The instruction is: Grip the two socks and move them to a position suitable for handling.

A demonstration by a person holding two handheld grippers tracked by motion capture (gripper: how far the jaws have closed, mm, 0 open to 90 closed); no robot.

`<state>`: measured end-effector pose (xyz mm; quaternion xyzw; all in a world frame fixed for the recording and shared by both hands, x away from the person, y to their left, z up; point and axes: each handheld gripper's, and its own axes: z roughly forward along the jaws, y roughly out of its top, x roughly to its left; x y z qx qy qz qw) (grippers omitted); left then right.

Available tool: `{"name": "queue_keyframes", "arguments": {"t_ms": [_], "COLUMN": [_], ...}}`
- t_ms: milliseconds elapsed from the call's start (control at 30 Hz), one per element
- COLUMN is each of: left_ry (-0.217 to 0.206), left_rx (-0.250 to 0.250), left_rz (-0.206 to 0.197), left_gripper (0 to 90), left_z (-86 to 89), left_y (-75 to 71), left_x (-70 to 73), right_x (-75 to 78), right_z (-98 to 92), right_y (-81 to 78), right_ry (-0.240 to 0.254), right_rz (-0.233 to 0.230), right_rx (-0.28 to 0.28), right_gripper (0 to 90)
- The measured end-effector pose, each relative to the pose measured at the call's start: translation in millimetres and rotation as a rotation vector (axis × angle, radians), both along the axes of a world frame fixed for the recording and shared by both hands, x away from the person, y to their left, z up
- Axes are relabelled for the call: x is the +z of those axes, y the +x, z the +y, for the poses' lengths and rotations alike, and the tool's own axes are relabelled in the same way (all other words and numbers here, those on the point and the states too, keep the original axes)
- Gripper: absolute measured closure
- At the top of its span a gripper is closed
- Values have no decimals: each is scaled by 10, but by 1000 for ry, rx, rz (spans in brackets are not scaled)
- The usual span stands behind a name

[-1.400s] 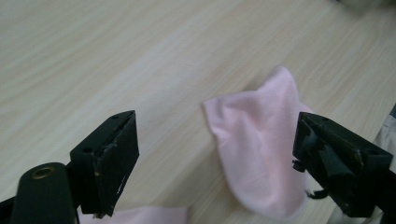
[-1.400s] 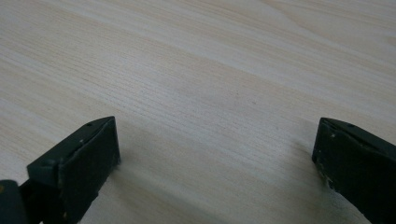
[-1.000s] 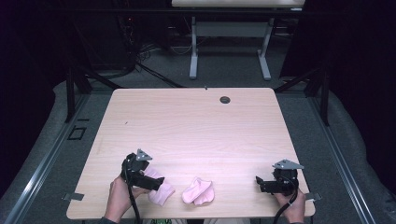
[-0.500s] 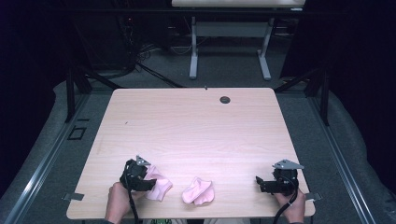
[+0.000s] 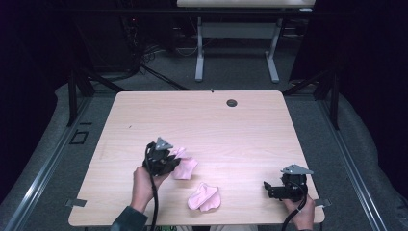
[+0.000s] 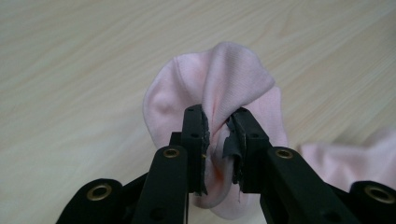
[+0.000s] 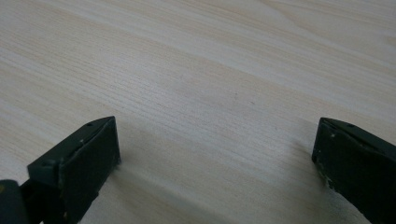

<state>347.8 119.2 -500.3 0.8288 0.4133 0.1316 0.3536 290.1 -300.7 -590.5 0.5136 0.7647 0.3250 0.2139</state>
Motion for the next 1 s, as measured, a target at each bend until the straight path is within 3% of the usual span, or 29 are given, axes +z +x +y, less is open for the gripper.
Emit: {"name": "queue_keyframes", "arguments": {"t_ms": [67, 167, 267, 300, 400, 533, 600, 633, 700, 833, 933, 1000], "left_ry": [1, 23, 44, 51, 54, 38, 55, 48, 55, 24, -27, -27], "left_rx": [-13, -16, -15, -15, 10, 29, 22, 19, 5, -14, -42, -48], "left_rz": [21, 86, 141, 153, 148, 90, 74, 67, 51, 97, 155, 172], "left_gripper": [766, 762, 729, 695, 449, 247, 190, 167, 161, 160, 205, 234], "left_z": [-157, -354, -449, -465, -436, -244, -150, -98, 5, 68, 53, 28], "left_y": [145, 372, 493, 518, 502, 299, 174, 88, -119, -461, -654, -737], "left_x": [-29, -224, -415, -464, -488, -314, -233, -197, -141, -167, -275, -346], "right_x": [0, 0, 1, 0, 1, 5, 30, 48, 175, 408, 462, 456], "right_z": [0, -1, -1, -1, -5, 2, 5, 2, 19, 242, 595, 768], "right_y": [0, -1, -2, -1, -3, -8, -10, -28, -136, -237, -283, -291], "right_ry": [0, -1, -1, -1, -2, -2, -1, 30, 146, 251, 224, 215], "right_rz": [-1, 0, 0, -1, -2, 4, 20, 17, -25, 3, 65, 103], "right_rx": [0, 0, 0, 0, -20, -44, -36, -28, -33, 38, 133, 185], "right_gripper": [2, 3, 3, 4, 3, 4, 46, 70, 108, 136, 174, 207]}}
